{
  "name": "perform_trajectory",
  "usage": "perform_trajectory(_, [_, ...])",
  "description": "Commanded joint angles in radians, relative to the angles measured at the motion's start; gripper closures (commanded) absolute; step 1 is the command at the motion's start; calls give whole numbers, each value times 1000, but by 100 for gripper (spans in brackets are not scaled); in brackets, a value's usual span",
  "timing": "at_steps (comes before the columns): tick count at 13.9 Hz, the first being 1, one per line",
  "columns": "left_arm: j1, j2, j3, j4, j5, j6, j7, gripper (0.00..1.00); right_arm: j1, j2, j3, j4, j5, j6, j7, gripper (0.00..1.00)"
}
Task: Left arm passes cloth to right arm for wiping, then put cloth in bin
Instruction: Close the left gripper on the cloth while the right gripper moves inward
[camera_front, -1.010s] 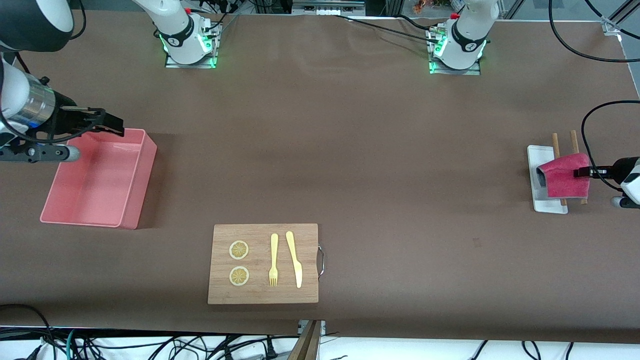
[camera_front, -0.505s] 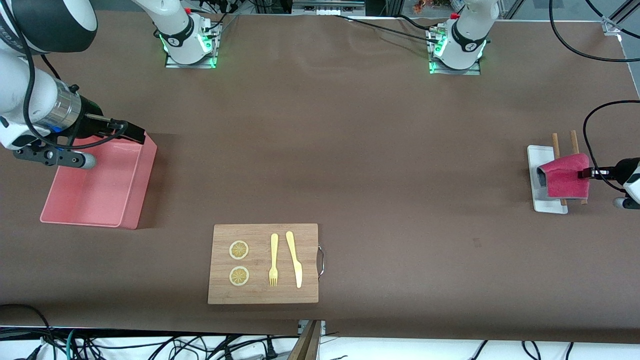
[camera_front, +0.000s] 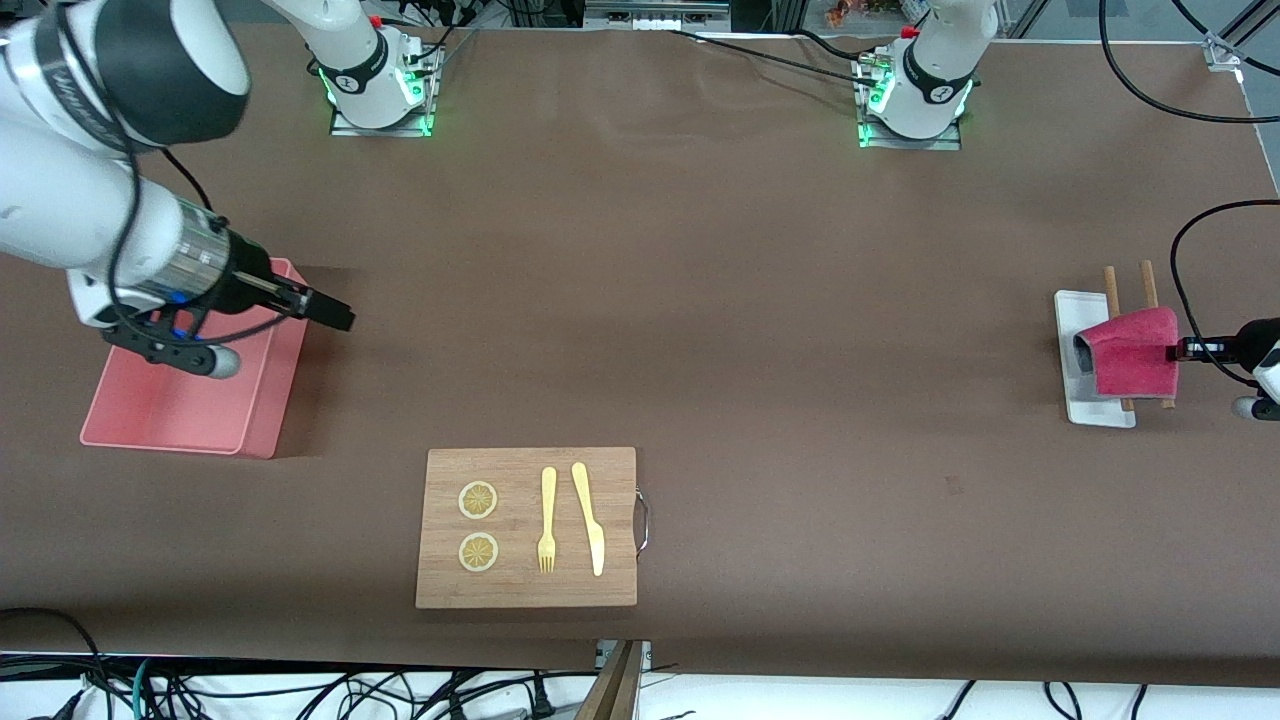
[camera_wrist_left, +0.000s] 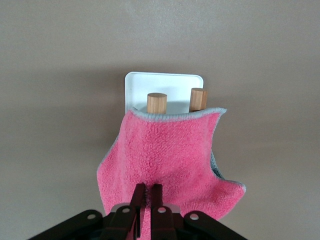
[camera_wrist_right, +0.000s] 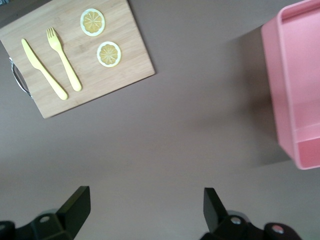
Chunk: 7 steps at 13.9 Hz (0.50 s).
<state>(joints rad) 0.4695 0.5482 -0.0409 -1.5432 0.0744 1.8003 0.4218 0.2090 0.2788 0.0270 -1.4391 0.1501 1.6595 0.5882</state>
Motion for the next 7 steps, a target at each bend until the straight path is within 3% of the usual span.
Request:
perform_trajectory(1, [6,15,-4,26,-22,-16,31,90,58,22,-4,8,13,49,114,0])
perform_trajectory(3, [6,15,-4,26,-22,-16,31,100,91,45,-4,8,13,95,165,0])
perform_trajectory(7, [5,9,-5,28,-22,-18,29,100,130,89,-4,8,14,164,265,0])
